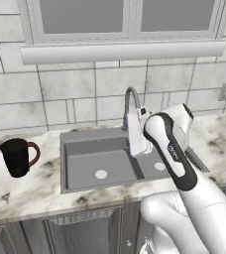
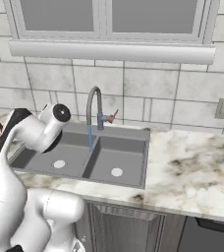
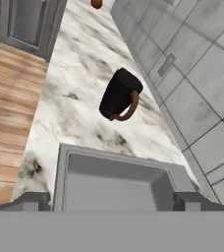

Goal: Turn on the sink faucet and place the jug under the water for a few seconds to fill it up.

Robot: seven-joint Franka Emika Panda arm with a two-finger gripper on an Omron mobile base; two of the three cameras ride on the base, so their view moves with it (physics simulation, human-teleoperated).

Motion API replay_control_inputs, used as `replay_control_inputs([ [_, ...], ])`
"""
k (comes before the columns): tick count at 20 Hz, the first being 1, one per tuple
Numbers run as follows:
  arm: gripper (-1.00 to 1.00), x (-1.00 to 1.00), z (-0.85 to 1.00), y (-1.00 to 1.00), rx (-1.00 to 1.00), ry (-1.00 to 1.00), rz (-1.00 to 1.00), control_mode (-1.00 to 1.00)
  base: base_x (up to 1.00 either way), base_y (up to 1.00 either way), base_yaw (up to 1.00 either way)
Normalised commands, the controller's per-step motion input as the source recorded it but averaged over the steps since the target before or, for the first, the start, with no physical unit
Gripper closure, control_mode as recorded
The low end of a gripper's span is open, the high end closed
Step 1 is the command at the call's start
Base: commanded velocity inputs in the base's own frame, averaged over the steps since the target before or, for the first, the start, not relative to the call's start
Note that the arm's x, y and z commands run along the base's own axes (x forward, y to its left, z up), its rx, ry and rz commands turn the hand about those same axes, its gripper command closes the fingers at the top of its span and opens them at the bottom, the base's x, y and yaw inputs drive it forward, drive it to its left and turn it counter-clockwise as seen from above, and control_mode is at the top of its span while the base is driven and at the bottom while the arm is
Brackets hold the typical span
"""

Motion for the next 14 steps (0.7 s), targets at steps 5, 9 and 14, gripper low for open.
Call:
replay_control_inputs([
  [5,-1.00,-0.02,-0.01,1.00,-0.08,0.18,0.00,-1.00,0.00,0.00,0.00],
  [9,-1.00,0.03,0.00,0.93,0.00,0.13,0.05,-1.00,0.00,0.00,0.00],
  [14,-1.00,0.78,-0.35,0.61,0.04,0.09,0.20,-1.00,0.00,0.00,0.00],
])
